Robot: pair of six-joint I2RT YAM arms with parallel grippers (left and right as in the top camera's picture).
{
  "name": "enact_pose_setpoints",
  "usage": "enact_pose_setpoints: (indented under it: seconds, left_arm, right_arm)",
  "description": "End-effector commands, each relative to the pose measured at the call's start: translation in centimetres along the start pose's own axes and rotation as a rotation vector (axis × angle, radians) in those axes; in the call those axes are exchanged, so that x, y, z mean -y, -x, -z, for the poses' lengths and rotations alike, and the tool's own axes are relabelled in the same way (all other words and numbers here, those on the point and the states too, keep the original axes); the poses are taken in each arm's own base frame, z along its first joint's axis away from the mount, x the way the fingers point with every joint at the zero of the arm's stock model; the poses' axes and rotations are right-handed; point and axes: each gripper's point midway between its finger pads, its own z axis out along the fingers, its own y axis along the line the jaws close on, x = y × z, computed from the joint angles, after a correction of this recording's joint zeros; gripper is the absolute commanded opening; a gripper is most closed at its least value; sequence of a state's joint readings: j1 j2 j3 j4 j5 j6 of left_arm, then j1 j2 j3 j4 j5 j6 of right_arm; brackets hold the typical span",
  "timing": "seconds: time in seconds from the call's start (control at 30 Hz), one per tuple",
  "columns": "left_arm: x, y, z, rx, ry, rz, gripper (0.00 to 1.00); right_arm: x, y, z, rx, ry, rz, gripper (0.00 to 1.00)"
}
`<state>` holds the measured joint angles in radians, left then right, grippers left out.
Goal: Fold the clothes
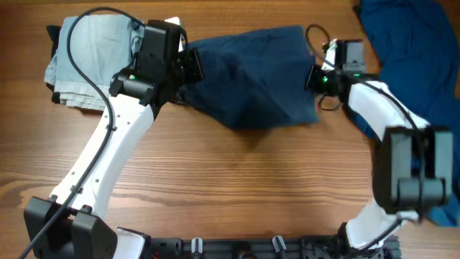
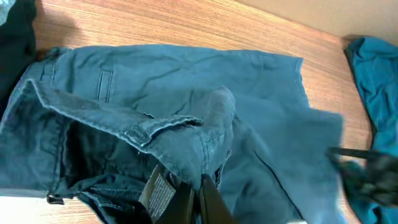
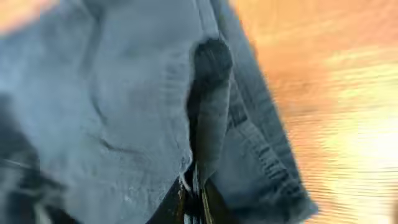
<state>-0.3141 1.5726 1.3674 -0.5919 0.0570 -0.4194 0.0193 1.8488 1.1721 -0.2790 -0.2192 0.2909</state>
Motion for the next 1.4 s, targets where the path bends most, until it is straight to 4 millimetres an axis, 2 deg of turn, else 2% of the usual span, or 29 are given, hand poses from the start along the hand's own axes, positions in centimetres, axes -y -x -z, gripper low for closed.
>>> enact_pose_setpoints:
  seconds: [0.0,0.1,0.17,0.23,0.27,0.3,0.33,0.4,0.47,0.6,0.63,0.7,0.77,0.8,0.87,0.97,1.0,1.03,1.1,1.17,1.27,1.37]
  left_arm:
    - [0.7,1.2,1.1,0.044,-0.017,-0.024,0.04]
    - [0.7,1.2,1.1,0.045,-0.018,-0.025,0.04]
    - [1.0,2.2,1.6,0.086,-0.03,-0.053,0.04]
    - [1.1,4.7,4.7,0.181,-0.045,-0.046,0.04]
    - [1.3,5.5,6.6,0.224,-0.057,-0.043,0.04]
    - [1.6,6.1,8.8,0.269,-0.075,-0.043,0.04]
    - [1.8,6.4,10.8,0.303,-0.089,-0.044,0.04]
    - [2.0,6.0,14.0,0.333,-0.105,-0.047,0.04]
    - [1.6,4.5,17.9,0.345,-0.113,-0.042,0.04]
    - [0.7,1.7,22.3,0.341,-0.113,-0.033,0.04]
    - [0.3,0.8,22.8,0.324,-0.104,-0.032,0.04]
    - [-0.4,-0.1,22.5,0.284,-0.076,-0.028,0.04]
    - [-1.7,-1.3,20.7,0.201,-0.001,-0.02,0.04]
    - [-2.0,-1.3,19.8,0.181,0.018,-0.018,0.04]
    - [-1.5,0.2,17.4,0.183,0.02,-0.019,0.04]
    - [0.8,5.0,13.5,0.291,-0.049,-0.033,0.04]
    - [2.3,7.1,12.3,0.354,-0.103,-0.044,0.04]
    - [3.3,8.8,11.9,0.419,-0.133,-0.072,0.04]
    - [5.4,13.0,13.1,0.607,-0.213,-0.086,0.04]
    - [7.2,15.2,15.8,0.735,-0.284,-0.096,0.04]
    - [9.6,14.5,20.1,0.78,-0.287,-0.205,0.04]
    - [11.3,12.1,26.0,0.846,-0.28,-0.269,0.04]
  right_arm:
    - [-0.7,4.3,5.1,0.147,-0.04,0.023,0.04]
    - [-1.3,4.4,7.0,0.159,-0.036,0.039,0.04]
    - [-1.8,4.5,9.3,0.161,-0.033,0.051,0.04]
    - [-2.4,6.1,14.1,0.217,-0.033,0.054,0.04]
    - [-2.3,6.5,15.9,0.234,-0.038,0.044,0.04]
    - [-2.0,6.6,18.8,0.25,-0.04,0.026,0.04]
    - [-1.7,6.5,20.4,0.256,-0.032,0.011,0.04]
    - [-1.0,5.4,23.3,0.257,0.002,-0.018,0.04]
    - [-0.5,3.6,26.0,0.237,0.034,-0.037,0.04]
    - [-1.0,-0.1,27.5,0.141,0.07,-0.023,0.04]
    - [-1.0,-0.9,27.5,0.115,0.067,-0.005,0.04]
    - [-1.3,-1.4,27.1,0.09,0.089,0.016,0.04]
    - [-1.7,-1.3,26.2,0.065,0.133,0.036,0.04]
    - [-2.1,-0.6,26.0,0.085,0.159,0.064,0.04]
    - [-3.0,1.2,26.1,0.158,0.209,0.122,0.04]
    - [-3.5,5.0,26.9,0.314,0.215,0.207,0.04]
    - [-3.9,6.6,27.6,0.382,0.219,0.223,0.04]
    - [-4.2,7.9,28.2,0.442,0.22,0.252,0.04]
    - [-4.8,11.5,30.3,0.61,0.216,0.289,0.04]
    - [-4.9,13.3,32.9,0.693,0.169,0.289,0.04]
    - [-5.4,13.0,37.7,0.69,0.066,0.31,0.04]
    - [-5.3,10.1,43.0,0.66,-0.048,0.254,0.04]
